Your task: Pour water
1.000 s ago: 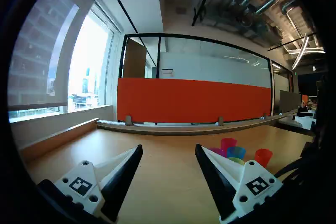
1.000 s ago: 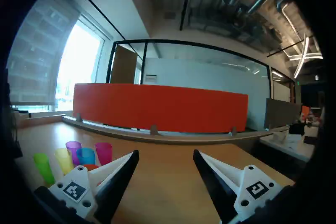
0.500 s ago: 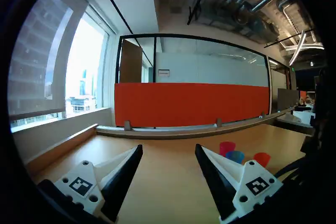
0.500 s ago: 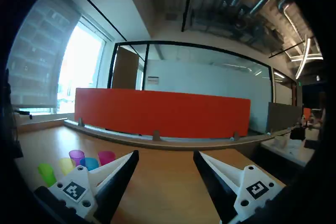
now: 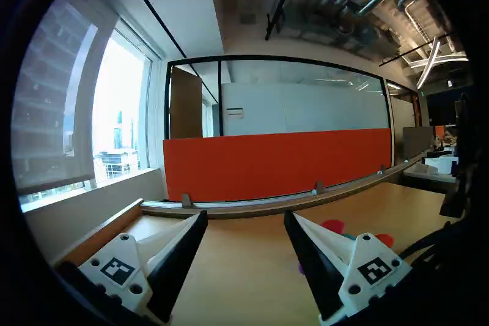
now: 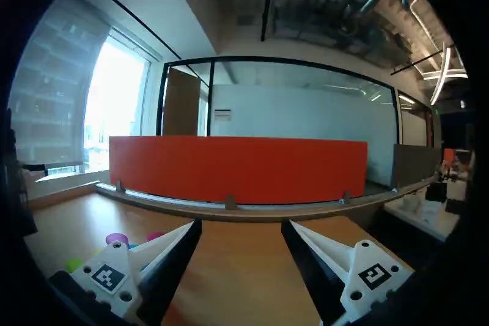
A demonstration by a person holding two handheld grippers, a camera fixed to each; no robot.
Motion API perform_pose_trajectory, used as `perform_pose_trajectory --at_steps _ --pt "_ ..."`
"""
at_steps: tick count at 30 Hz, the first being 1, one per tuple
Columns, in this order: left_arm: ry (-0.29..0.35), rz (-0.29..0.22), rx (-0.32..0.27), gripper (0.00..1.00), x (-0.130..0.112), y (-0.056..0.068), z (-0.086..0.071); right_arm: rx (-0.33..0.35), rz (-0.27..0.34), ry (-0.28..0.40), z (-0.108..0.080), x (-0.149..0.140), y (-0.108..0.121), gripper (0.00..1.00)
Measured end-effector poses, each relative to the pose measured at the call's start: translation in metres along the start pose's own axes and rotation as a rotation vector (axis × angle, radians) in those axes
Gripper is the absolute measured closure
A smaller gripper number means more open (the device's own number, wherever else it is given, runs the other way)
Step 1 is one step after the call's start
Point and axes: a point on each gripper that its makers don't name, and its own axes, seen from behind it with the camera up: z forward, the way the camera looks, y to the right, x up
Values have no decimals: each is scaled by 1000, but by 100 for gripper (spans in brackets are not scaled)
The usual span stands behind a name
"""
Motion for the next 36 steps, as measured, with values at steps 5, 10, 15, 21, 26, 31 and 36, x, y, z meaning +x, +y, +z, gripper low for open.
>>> perform_pose_trajectory --at_steps 5,10,15,21,26,31,36 --pt "-2 12 -3 7 16 0 3 -1 -9 0 4 14 0 0" --pt "-4 0 -7 8 30 0 6 7 -18 0 5 20 -4 0" --pt "3 -6 -20 8 38 2 7 14 -16 -9 4 21 -6 0" --pt "-14 -18 -52 8 38 8 10 20 -22 -19 4 22 -4 0" --pt "-18 -7 -74 8 39 11 12 40 -53 -31 5 21 -7 0" --pt "-39 10 -112 8 34 18 12 81 -81 -42 7 23 -16 0" --pt "-73 18 -161 8 24 27 13 137 -97 -54 9 26 -26 0"
